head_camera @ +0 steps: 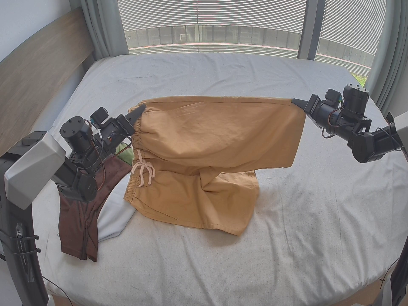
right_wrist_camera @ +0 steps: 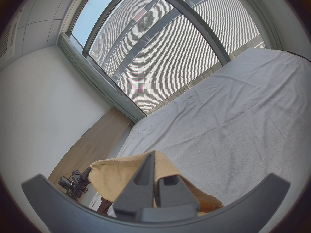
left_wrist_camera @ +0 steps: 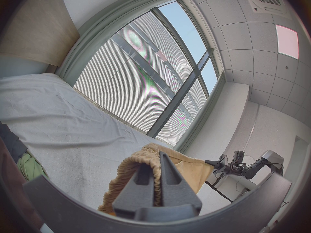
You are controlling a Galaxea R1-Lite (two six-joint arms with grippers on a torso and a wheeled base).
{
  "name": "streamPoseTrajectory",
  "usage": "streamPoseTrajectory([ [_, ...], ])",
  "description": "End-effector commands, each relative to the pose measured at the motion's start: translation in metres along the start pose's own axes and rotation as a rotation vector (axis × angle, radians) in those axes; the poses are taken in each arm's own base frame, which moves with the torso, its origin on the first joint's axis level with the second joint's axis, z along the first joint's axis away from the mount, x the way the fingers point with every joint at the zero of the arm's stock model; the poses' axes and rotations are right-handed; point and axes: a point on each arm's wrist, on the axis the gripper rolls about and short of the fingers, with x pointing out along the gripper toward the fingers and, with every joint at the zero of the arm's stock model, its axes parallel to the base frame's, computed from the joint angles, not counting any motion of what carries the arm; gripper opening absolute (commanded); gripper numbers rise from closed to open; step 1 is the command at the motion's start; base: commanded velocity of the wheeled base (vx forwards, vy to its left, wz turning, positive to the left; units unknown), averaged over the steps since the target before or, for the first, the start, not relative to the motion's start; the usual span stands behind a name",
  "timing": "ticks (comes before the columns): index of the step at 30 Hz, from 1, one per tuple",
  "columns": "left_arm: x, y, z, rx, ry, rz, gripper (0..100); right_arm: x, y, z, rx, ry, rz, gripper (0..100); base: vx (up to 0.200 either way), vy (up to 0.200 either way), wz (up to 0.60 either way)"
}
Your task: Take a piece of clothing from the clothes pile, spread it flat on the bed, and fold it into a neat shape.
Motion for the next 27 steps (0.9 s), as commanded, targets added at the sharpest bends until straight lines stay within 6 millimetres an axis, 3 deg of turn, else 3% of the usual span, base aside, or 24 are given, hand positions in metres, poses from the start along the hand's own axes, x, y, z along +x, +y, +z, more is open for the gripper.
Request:
streamPoseTrajectory([
  [1,0.005,0.007,-0.006,-0.004,0.004,0.000,0,0.006,-0.009,-0.007,0.013,0.009,-0.008,0,0.000,0.000,0.00],
  [17,0.025,0.024,-0.028,-0.013,0.009,0.002,0,0.029,-0.032,-0.023,0.025,0.023,-0.027,0,0.000,0.000,0.00],
  [27,0.038,0.042,-0.041,-0.002,-0.030,0.015,0,0.049,-0.058,-0.035,0.036,0.012,-0.034,0,0.000,0.000,0.00],
])
